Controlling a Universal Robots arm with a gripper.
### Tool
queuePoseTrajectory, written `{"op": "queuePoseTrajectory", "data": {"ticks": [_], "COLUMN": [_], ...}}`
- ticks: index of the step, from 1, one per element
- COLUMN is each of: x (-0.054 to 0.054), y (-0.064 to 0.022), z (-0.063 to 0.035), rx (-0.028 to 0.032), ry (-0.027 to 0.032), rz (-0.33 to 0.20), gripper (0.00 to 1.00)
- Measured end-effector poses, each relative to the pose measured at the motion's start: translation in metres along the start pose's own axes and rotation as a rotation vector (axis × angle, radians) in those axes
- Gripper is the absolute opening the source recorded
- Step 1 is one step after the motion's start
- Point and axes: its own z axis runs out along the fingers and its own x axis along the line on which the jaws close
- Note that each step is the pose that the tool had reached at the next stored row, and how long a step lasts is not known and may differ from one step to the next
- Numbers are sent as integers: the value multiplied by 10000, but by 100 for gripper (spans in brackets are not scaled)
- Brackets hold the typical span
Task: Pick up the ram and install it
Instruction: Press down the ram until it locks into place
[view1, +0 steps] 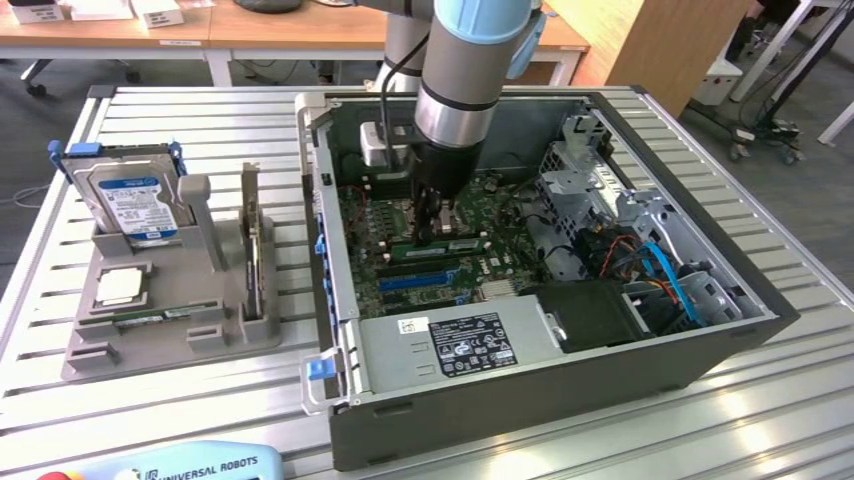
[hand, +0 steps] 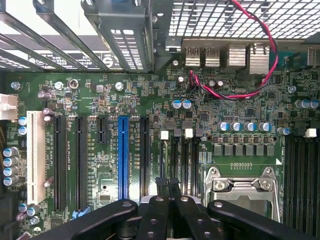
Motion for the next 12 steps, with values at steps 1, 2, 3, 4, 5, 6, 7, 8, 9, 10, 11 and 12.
{"op": "queuePoseTrajectory", "data": {"ticks": [1,2,3,4,5,6,7,8,9,10,11,12], "x": [0,0,0,1,1,1,1,0,0,0,0,0], "y": [0,0,0,0,0,0,0,-1,-1,-1,-1,-1], "z": [3,7,12,17,19,20,21,22,22,23,25,29], "rx": [0,-1,-2,-3,-3,-3,-2,-1,-1,0,0,0], "ry": [0,0,2,4,5,5,4,1,0,0,-1,-1], "rz": [0,0,0,0,0,0,0,0,0,0,0,0], "gripper": [10,10,10,10,10,10,10,10,10,10,10,10]}}
